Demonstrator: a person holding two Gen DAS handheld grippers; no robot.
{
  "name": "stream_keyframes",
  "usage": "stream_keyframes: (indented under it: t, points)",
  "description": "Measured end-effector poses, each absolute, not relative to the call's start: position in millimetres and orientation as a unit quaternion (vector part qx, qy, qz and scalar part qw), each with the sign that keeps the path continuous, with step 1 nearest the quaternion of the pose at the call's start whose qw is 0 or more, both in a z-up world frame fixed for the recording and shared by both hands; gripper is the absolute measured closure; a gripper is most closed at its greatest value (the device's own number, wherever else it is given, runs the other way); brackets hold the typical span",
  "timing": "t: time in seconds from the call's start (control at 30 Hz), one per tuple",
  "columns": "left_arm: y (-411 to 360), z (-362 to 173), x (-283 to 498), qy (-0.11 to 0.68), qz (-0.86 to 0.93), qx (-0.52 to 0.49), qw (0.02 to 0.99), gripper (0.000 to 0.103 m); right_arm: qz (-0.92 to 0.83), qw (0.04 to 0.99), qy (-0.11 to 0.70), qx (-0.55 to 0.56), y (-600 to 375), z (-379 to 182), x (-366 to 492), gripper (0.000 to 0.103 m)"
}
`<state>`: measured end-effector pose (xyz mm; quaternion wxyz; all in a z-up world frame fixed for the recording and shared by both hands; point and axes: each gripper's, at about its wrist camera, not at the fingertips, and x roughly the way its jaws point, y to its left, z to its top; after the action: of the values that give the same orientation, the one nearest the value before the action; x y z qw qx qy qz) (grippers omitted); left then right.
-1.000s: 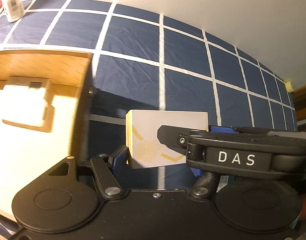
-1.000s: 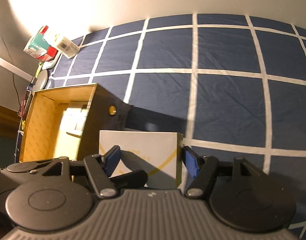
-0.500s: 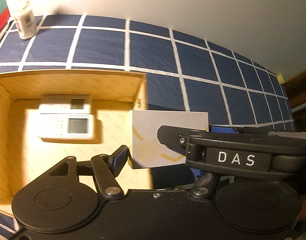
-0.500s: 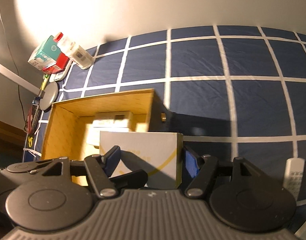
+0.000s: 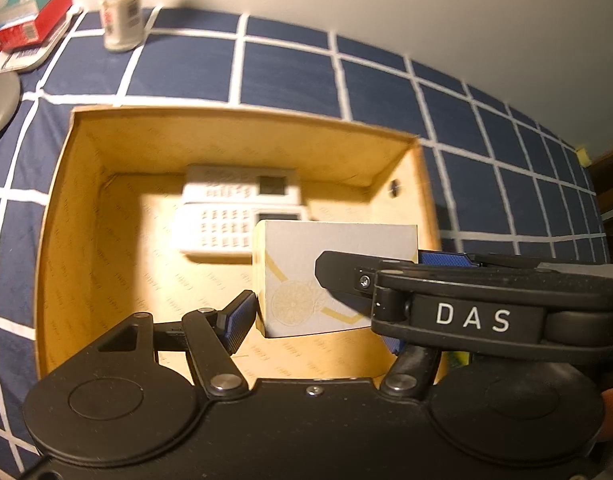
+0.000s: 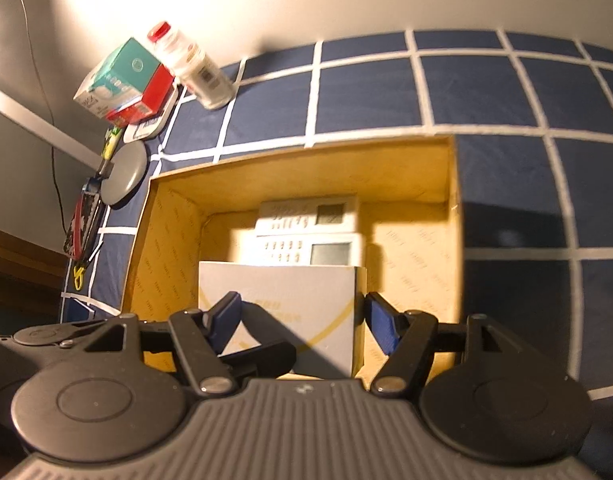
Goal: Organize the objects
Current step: 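Lower the card box into the box beside the remotes and open the right gripper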
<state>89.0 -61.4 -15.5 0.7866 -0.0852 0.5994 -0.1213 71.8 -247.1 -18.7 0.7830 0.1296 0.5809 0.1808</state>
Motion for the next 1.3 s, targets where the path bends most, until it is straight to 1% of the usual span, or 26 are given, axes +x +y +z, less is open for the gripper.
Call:
stream_keyframes:
  t: [0.37,0.57,1.0,1.3]
  points:
    - [-33.4,-68.4,92.5,0.633,-0.128,-0.091,0.758,0.04,0.164,0.761,0.613,0.135,-217.7,-75.0,69.3,0.036]
    - [-30.9,-89.1,97.2,0.644,-0.135,-0.091,0.748,0.04,0.154,0.753,0.624,0.139,-216.6,-94.9,72.1,0.036]
    - [-22.0,-114.2,113.3,0.655,-0.137,-0.105,0.736,0.04,0.144,0.744,0.64,0.132,-207.7,-117.8,89.0,0.036]
    - [-18.4,-120.5,120.7,0.656,-0.129,-0.112,0.735,0.041,0.142,0.74,0.646,0.124,-203.6,-123.0,98.2,0.036]
